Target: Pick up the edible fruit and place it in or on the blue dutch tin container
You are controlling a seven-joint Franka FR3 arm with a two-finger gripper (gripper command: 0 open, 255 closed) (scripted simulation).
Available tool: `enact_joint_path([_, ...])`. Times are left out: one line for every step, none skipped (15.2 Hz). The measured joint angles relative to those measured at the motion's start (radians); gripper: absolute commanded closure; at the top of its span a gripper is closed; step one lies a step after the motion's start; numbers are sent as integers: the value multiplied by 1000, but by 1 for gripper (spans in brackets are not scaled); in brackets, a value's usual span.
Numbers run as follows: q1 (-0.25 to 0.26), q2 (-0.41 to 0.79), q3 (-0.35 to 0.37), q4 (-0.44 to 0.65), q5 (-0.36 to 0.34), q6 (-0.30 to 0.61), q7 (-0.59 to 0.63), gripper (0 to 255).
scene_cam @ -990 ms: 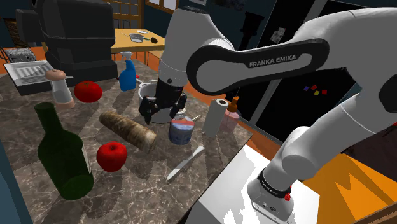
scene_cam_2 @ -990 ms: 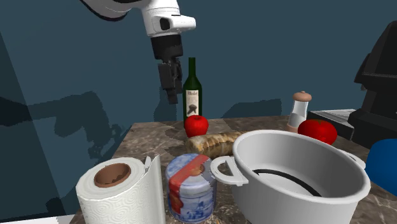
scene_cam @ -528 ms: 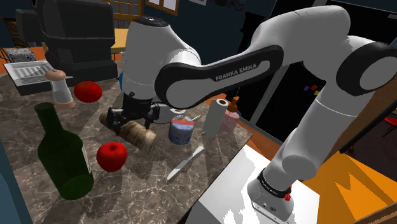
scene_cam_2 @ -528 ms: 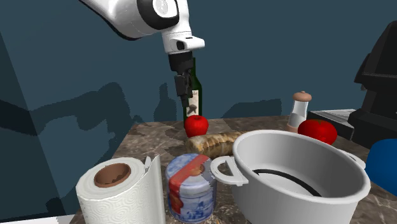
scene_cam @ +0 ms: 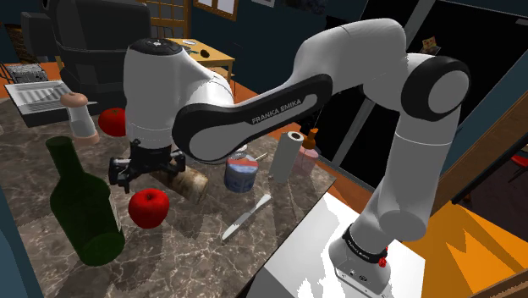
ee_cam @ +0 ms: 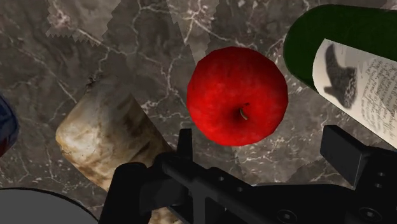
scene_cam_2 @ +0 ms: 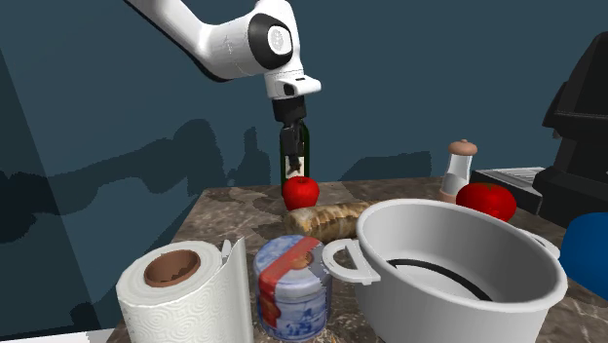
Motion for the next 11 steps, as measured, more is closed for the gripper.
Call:
enact_joint_path([3,10,-4,-1,-8,9,5,0])
enact_joint_path([5,15,-6,-5,-13,17,9,0])
enact_joint_path([8,24,-9,-8,-21,27,14,0])
enact_joint_path([12,35,-13,-9,-30,36,19,0])
enact_joint_path([13,40,-15,-12,-34,43,22,0])
enact_joint_path([13,41,-16,-14,-35,47,23,0])
enact_joint_path([14,44,-17,-15,-38,49,25,0])
enact_joint_path([14,45,-18,-15,-38,50,25,0])
enact_joint_path([15,45,-18,-15,-39,51,25,0])
enact_joint_path([15,45,-18,-15,-39,51,25,0])
enact_joint_path([15,45,-18,-15,-39,51,25,0])
